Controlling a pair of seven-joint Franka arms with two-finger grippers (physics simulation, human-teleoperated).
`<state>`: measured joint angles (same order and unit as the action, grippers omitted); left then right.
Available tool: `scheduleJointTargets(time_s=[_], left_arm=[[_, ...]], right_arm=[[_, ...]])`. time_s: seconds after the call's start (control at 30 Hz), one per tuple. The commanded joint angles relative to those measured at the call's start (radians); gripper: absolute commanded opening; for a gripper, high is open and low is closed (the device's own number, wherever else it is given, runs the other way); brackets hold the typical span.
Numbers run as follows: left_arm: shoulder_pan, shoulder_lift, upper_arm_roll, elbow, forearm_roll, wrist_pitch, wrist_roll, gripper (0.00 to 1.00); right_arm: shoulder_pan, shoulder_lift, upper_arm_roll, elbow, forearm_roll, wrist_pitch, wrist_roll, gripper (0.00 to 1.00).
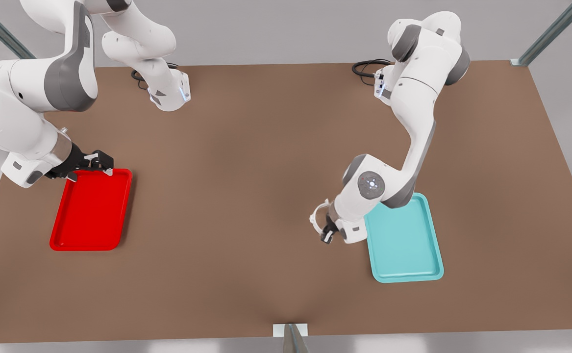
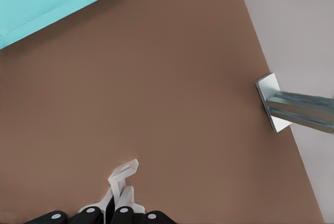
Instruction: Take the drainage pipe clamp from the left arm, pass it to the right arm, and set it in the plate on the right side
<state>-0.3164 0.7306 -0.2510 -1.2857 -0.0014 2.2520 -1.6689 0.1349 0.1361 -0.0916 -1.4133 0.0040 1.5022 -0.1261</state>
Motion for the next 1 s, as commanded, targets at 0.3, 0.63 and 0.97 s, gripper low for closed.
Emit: scheduleJointTargets(time_s=[0.3, 0.63, 0.97], left_arm=[[-0.280, 0.032, 0.180, 0.057, -0.086, 0.216, -2.137, 0.21], [-0.352, 0.059, 0.173, 0.111, -0.089, 0.342, -2.189, 0.21], [-0.359, 0.061, 0.173, 0.111, -0.091, 0.360, -2.192, 0.21]], right_arm=[[-0.005, -0.001, 0.000, 0.000, 0.001, 0.000, -0.006, 1.00], [-0.003, -0.001, 0.001, 0.000, 0.001, 0.000, -0.004, 1.00], [0.006, 0.183, 0.179, 0.198, -0.004, 0.049, 0.011, 1.00]])
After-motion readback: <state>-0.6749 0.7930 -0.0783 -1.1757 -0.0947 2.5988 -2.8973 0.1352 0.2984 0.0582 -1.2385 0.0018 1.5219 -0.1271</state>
